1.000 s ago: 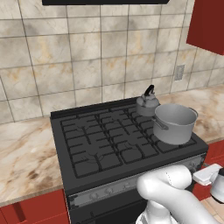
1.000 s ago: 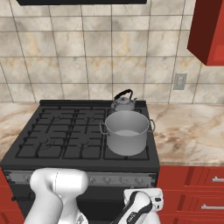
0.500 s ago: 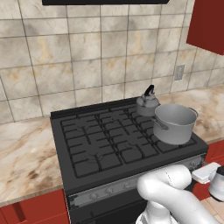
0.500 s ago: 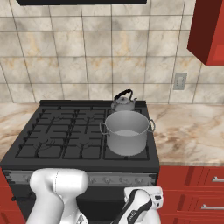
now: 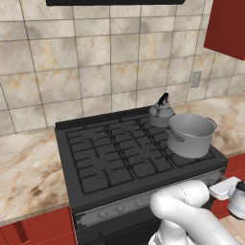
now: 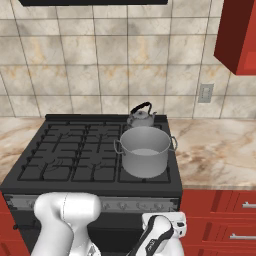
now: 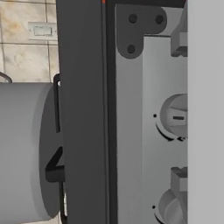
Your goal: Pick the kettle from the cabinet and place it on a stove burner. Then pick the pot from the counter and place it on another stove burner. Finally, turn both burners on.
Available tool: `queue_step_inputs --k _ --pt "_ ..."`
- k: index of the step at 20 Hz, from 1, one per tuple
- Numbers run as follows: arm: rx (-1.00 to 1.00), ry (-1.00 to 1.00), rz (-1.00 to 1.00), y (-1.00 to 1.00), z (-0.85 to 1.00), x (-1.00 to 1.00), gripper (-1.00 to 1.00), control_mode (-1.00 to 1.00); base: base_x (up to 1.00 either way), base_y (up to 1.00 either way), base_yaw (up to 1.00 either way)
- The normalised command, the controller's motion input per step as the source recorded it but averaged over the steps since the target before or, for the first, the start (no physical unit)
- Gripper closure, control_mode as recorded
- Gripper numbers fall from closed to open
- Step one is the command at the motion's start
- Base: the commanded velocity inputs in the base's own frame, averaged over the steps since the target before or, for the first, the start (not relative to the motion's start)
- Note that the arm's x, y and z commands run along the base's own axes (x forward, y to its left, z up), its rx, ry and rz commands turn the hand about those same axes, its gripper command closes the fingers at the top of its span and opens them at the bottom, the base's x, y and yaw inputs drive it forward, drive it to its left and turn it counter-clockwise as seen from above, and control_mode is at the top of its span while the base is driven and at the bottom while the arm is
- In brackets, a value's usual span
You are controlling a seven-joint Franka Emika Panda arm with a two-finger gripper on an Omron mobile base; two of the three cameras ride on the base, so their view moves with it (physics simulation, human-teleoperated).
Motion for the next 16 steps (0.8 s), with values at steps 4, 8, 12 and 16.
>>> queue_step_inputs --k 4,8,12,16 --pt "0.0 0.0 0.0 0.0 -0.01 0.01 -1.0 -1.0 0.0 0.0 0.0" --pt "0.0 0.0 0.0 0.0 -0.05 0.0 -1.0 -1.0 0.0 0.0 0.0" --pt "0.0 0.0 0.0 0.0 -0.03 0.0 -1.0 -1.0 0.0 0.0 0.0" --pt "0.0 -0.01 0.0 0.0 -0.01 0.0 -1.0 -1.0 0.0 0.0 0.0"
